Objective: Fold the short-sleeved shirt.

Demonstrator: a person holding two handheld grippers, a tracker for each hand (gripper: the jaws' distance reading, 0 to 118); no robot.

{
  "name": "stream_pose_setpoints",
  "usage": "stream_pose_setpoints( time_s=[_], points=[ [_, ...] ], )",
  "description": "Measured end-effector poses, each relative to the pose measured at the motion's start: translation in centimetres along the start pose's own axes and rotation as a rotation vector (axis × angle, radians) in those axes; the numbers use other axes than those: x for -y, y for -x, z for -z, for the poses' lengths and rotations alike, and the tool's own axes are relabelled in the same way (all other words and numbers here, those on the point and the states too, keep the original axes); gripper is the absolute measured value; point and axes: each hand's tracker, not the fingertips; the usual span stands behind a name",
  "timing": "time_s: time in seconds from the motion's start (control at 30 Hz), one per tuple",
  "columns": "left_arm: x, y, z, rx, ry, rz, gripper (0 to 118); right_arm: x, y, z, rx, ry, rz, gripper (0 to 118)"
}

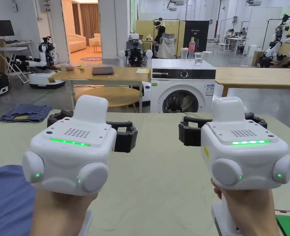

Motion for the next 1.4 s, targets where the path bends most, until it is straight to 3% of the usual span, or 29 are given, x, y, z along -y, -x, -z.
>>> stream_pose_setpoints(
  time_s=[0.33,0.47,0.6,0.7,0.9,1.03,1.3,1.37,1.4],
  points=[
    [0.2,0.0,-0.1,-0.013,-0.002,-0.003,118,-0.2,-1.2,-0.1,0.006,-0.003,0.109,118],
    [0.2,-0.2,-0.1,-0.02,-0.006,0.008,118,-0.1,-1.2,-0.4,-0.02,-0.02,0.116,118],
    [0.2,-0.3,-0.1,-0.022,-0.014,0.007,118,-0.2,-0.5,-0.5,0.002,-0.033,0.068,118],
    [0.1,-0.4,-0.2,-0.026,-0.015,0.004,118,0.1,0.1,-0.5,0.077,-0.03,0.025,118],
    [0.0,-0.4,-0.3,-0.031,-0.012,-0.008,118,0.2,-0.2,0.0,0.076,0.013,0.059,118],
    [0.1,-0.4,-0.2,-0.039,-0.008,-0.01,118,0.3,0.4,0.1,0.12,0.018,0.022,118],
    [0.5,-0.4,0.3,-0.036,0.001,-0.026,118,1.0,1.3,1.0,0.115,0.052,-0.054,117],
    [0.9,-0.3,0.5,-0.042,0.004,-0.023,118,1.3,0.9,1.0,0.097,0.055,-0.033,110],
    [1.1,-0.1,0.6,-0.042,0.004,-0.023,118,1.5,0.5,1.0,0.074,0.055,0.02,108]
  ],
)
